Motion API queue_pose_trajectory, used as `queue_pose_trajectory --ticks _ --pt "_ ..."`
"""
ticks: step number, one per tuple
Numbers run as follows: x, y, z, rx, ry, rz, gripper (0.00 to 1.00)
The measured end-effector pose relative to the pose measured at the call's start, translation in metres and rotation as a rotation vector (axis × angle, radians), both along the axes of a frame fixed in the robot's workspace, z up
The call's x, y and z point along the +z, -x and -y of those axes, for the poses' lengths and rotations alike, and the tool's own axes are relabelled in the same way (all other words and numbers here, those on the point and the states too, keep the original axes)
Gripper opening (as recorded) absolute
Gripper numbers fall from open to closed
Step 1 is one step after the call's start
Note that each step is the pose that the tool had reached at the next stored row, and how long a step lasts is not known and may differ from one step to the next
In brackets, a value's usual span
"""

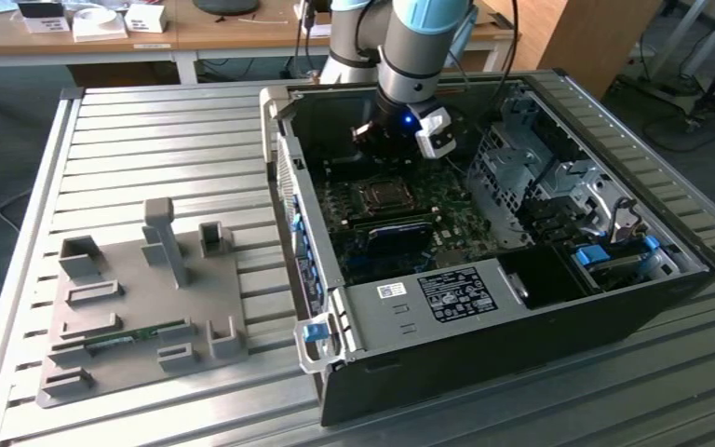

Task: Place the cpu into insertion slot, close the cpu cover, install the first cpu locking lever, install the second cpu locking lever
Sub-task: 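Install the first cpu locking lever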

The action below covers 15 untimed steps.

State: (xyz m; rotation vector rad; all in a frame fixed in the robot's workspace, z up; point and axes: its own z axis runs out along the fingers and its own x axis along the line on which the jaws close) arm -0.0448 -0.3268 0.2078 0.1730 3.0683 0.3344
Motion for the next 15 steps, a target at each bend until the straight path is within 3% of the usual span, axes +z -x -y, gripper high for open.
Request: queue_pose_trajectory --ticks 8,15 --pt "-0.0003 0.0036 -0.0013 -0.039 0.0002 -0.0001 0.11" --pt "-0.001 0.0047 -0.0029 -0.044 0.0001 -0.0001 0.11"
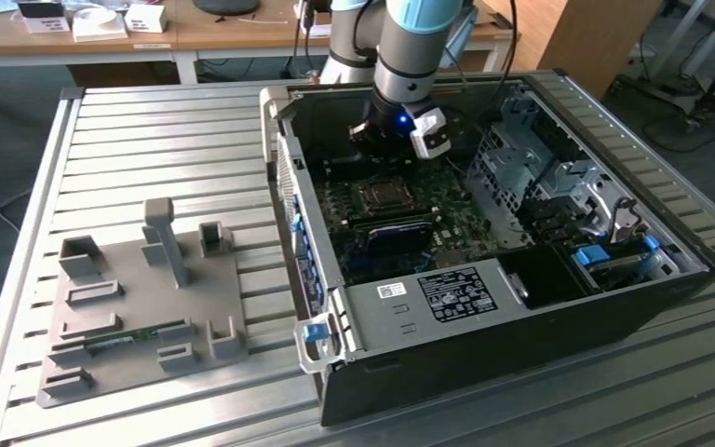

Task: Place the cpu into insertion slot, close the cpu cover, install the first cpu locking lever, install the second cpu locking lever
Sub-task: 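Install the first cpu locking lever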

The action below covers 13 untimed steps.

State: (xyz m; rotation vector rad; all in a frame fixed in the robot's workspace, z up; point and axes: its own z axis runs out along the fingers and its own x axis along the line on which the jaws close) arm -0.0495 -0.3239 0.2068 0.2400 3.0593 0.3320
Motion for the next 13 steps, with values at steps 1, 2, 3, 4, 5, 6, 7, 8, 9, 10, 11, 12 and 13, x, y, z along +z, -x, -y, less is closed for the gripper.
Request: queue_pose_trajectory --ticks 1,2,3,4,5,6,7,8,9,10,11,12,13 --pt "-0.0002 -0.0001 -0.0001 -0.003 0.0 0.0 0.11" --pt "-0.0004 -0.0002 -0.0002 -0.006 0.0 -0.0001 0.11" --pt "-0.0005 -0.0003 -0.0003 -0.01 0.0001 -0.0001 0.11" --pt "-0.0005 -0.0005 -0.0003 -0.013 0.0002 -0.0002 0.11" --pt "-0.0006 -0.0009 -0.0003 -0.015 0.0002 -0.0002 0.11" --pt "-0.0007 -0.0015 -0.0004 -0.018 0.0002 -0.0001 0.11" --pt "-0.0007 -0.0019 -0.0003 -0.021 0.0003 -0.0001 0.11" --pt "-0.0008 -0.0022 -0.0003 -0.023 0.0003 -0.0001 0.11" --pt "-0.0009 -0.0024 -0.0003 -0.026 0.0004 -0.0001 0.11" --pt "-0.001 -0.0025 -0.0003 -0.028 0.0005 -0.0002 0.11" --pt "-0.0013 -0.0025 -0.0004 -0.029 0.0005 -0.0001 0.11" --pt "-0.0017 -0.0026 -0.0004 -0.03 0.0005 0.0001 0.11" --pt "-0.0021 -0.0026 -0.0004 -0.03 0.001 0.0001 0.11"
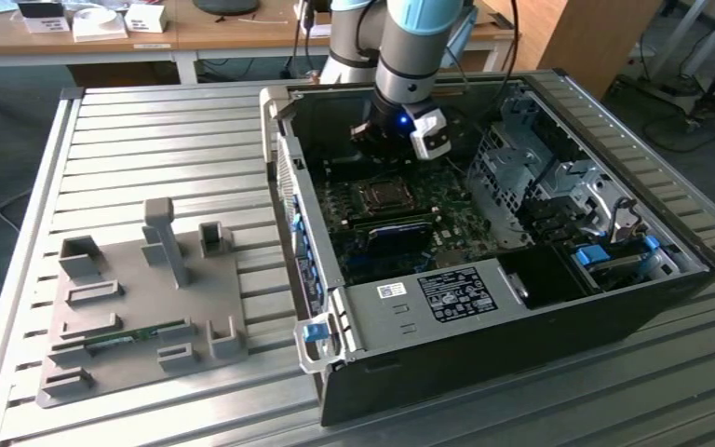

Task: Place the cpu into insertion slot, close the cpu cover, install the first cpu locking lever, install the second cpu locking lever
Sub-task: 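Install the first cpu locking lever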

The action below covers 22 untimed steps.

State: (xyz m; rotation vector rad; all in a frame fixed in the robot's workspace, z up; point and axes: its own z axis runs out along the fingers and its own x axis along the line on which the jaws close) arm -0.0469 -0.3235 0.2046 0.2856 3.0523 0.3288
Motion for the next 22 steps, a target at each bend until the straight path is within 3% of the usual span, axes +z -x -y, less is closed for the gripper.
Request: queue_pose_trajectory --ticks 22 --pt "-0.0111 0.0 0.0007 -0.009 0.018 0.0014 0.11"
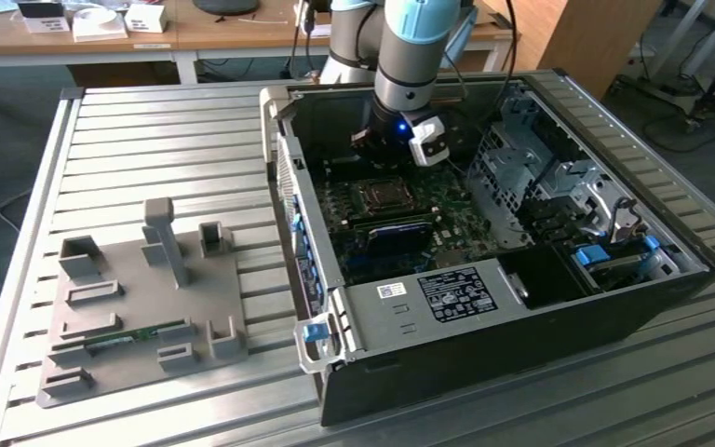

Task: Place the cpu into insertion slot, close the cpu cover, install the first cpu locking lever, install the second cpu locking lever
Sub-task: 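Install the first cpu locking lever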

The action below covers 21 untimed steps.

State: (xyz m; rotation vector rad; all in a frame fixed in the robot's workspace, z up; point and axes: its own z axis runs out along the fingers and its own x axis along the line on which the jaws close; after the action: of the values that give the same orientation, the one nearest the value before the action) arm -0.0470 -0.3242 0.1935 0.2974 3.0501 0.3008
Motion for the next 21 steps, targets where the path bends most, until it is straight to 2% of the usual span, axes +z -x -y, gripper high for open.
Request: queue_pose_trajectory --ticks 5,12,21 --pt "0.0011 0.0 0.0 0.0 -0.0002 0.0002 0.11" --pt "0.0131 0.0 -0.0001 0.0 -0.0002 0.0012 0.11" --pt "0.0128 0.001 -0.001 -0.04 -0.0002 0.0013 0.11"
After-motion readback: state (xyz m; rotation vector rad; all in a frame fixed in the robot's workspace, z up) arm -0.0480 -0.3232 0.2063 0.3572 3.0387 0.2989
